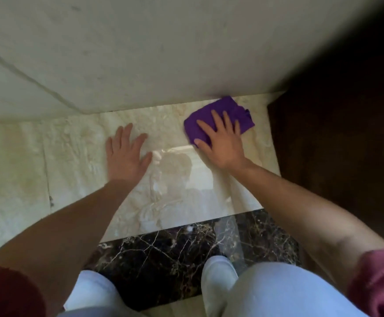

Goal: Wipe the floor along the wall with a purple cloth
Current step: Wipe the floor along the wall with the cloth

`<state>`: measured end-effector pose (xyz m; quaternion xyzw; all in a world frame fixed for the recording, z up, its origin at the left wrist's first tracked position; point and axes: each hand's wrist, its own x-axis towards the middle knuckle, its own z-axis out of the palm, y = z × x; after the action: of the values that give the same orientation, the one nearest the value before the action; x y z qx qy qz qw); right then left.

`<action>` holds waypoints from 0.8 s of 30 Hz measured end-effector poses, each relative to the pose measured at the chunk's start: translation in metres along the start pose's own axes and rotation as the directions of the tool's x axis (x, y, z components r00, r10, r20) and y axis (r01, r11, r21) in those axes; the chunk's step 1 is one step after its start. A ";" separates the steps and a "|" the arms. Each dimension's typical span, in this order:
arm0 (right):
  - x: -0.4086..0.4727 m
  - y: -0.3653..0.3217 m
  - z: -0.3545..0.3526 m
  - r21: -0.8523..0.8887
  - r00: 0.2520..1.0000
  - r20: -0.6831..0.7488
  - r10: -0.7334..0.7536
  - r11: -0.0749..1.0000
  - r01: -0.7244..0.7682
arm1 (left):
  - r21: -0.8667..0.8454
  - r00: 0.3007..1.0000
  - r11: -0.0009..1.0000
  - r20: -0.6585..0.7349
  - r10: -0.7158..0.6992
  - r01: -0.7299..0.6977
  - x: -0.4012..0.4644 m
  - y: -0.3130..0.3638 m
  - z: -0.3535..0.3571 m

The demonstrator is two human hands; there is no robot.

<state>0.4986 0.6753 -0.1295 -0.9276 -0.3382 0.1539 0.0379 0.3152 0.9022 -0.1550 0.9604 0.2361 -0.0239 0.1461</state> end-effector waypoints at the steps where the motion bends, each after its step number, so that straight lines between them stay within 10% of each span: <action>1: 0.006 0.009 0.004 -0.027 1.000 0.011 0.002 1.000 -0.001 | 0.065 0.998 0.998 0.059 0.023 -0.027 -0.007 -0.015 0.003; 6: 0.031 0.074 0.006 0.076 0.924 -0.164 0.347 0.938 -0.339 | 0.067 0.960 0.965 0.110 -0.259 0.253 -0.026 -0.053 0.008; 11: 0.054 0.030 0.006 0.267 0.802 -0.160 0.575 0.808 -0.525 | 0.096 0.943 0.984 0.282 -0.174 0.153 -0.039 -0.085 -0.009; 24: 0.059 -0.206 0.046 0.246 0.981 0.030 0.189 0.950 -0.191 | 0.056 0.893 0.928 0.257 -0.370 0.369 -0.094 -0.085 -0.032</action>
<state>0.3999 0.8701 -0.1522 -0.9434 -0.2256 0.2004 0.1373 0.1918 0.9411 -0.1361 0.8866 0.3927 -0.1792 0.1665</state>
